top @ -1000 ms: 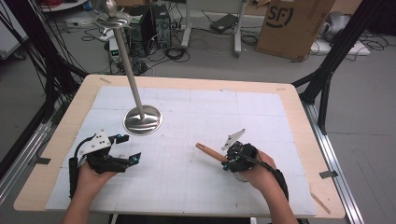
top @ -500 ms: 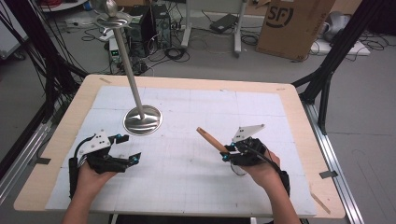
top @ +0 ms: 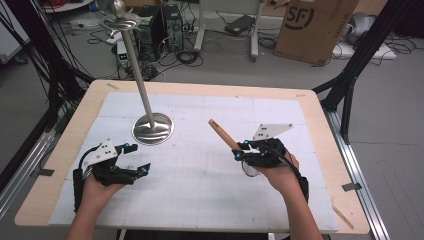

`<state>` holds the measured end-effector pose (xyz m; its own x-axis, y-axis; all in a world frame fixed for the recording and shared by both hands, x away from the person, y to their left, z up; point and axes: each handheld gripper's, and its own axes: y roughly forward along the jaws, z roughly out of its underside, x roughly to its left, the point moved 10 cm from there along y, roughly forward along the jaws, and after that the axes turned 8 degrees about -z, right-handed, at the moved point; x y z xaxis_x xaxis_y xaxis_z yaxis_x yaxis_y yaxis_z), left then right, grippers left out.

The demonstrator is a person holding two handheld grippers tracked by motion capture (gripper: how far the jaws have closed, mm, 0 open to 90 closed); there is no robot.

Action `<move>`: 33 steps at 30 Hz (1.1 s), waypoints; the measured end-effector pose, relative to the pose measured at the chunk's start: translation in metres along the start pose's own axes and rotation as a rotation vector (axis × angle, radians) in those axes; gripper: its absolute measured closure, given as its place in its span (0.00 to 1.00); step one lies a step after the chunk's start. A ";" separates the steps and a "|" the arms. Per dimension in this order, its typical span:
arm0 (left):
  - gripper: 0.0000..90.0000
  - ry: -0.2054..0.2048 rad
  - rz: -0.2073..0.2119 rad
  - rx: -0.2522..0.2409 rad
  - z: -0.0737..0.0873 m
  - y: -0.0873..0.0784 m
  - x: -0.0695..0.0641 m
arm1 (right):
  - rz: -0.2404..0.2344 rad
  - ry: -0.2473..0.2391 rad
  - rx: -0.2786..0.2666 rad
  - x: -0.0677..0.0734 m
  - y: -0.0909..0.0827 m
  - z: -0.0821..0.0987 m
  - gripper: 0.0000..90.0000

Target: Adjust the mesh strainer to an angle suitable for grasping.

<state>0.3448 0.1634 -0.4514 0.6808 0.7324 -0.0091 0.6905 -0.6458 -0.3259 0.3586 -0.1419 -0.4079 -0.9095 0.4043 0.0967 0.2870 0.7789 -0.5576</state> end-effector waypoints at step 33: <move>0.17 0.001 0.011 -0.023 -0.005 -0.002 -0.002 | -0.021 -0.075 -0.144 -0.007 -0.004 -0.102 0.76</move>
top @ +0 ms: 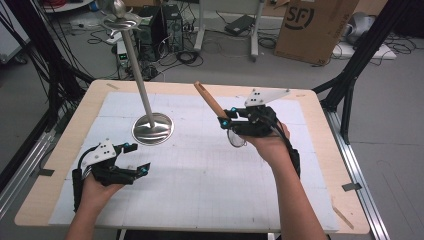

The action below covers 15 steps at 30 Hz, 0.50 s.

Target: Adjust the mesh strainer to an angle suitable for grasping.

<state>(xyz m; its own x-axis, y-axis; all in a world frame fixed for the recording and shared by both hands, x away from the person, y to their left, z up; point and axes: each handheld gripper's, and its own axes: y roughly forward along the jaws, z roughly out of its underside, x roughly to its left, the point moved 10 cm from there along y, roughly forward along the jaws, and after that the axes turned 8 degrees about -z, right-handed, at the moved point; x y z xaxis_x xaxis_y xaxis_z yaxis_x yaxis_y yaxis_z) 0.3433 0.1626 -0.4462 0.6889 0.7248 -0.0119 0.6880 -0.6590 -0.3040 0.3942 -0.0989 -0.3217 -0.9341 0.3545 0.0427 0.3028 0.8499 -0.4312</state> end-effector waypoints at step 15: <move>0.17 -0.006 0.013 -0.006 0.000 0.002 0.001 | -0.008 -0.020 -0.009 -0.007 0.009 -0.029 0.76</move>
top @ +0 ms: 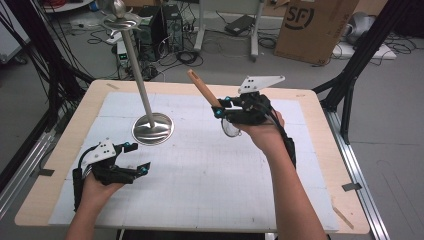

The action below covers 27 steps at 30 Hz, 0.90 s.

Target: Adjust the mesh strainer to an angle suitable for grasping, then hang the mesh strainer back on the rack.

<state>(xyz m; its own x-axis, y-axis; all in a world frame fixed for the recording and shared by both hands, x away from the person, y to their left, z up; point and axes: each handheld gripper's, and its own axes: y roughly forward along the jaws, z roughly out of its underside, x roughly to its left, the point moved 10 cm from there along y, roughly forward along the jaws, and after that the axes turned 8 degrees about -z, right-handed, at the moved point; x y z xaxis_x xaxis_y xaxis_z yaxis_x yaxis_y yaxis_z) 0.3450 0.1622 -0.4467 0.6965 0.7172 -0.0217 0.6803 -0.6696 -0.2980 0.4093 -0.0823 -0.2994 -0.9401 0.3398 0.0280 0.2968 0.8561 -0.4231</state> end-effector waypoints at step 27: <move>0.17 0.004 0.012 -0.009 -0.003 0.002 -0.005 | -0.045 -0.033 -0.032 -0.007 0.028 -0.053 0.76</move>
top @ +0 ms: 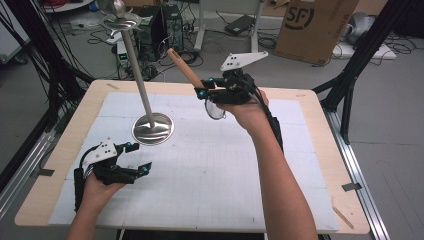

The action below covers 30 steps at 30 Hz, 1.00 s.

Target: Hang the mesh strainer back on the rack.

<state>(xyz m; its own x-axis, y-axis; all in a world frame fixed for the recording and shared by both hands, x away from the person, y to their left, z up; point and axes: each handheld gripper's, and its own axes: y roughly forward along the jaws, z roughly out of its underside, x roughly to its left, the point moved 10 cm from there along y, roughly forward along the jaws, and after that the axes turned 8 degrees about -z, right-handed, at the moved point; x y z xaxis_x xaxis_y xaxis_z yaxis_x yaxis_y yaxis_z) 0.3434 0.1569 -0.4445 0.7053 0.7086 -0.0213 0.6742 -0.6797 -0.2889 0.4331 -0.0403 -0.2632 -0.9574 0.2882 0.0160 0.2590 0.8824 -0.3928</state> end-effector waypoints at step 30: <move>0.17 0.009 0.014 0.005 -0.001 0.000 -0.006 | -0.010 -0.065 0.002 -0.002 0.026 -0.061 0.76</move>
<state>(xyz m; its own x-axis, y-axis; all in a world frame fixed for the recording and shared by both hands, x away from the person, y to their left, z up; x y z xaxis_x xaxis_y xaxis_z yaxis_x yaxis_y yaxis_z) 0.3395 0.1527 -0.4432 0.7167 0.6972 -0.0167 0.6631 -0.6886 -0.2936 0.4500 0.0049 -0.2170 -0.9662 0.2545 -0.0402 0.2493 0.8843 -0.3948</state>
